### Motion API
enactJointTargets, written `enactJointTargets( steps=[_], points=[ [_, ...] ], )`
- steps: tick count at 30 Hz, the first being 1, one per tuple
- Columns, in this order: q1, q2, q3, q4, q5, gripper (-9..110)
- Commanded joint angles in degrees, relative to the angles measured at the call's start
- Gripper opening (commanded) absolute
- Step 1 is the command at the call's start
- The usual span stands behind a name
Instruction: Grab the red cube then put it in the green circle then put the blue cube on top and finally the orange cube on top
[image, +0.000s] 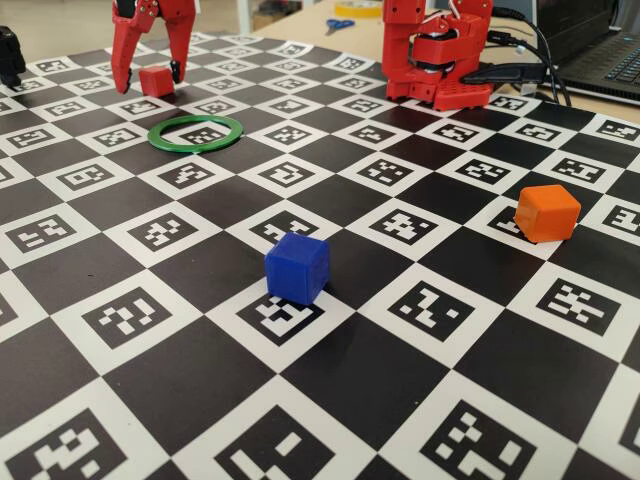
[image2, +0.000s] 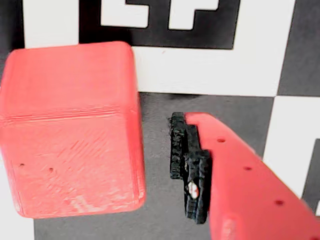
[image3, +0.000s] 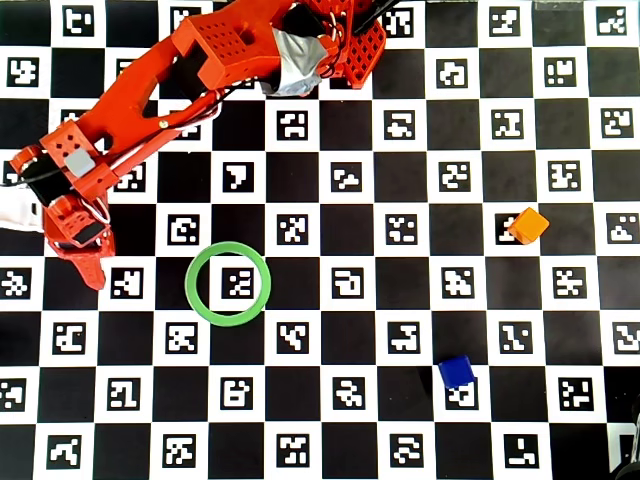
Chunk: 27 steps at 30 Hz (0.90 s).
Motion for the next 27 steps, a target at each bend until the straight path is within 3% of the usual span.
enactJointTargets(
  steps=[1,12,18,27],
  points=[
    [-0.6,2.4,-0.4,-0.8,0.3,45],
    [-0.6,2.3,-0.4,-1.0,0.3,39],
    [-0.6,2.3,-0.3,-1.0,0.0,24],
    [-0.6,2.3,-0.1,-0.8,-0.6,14]
  ],
)
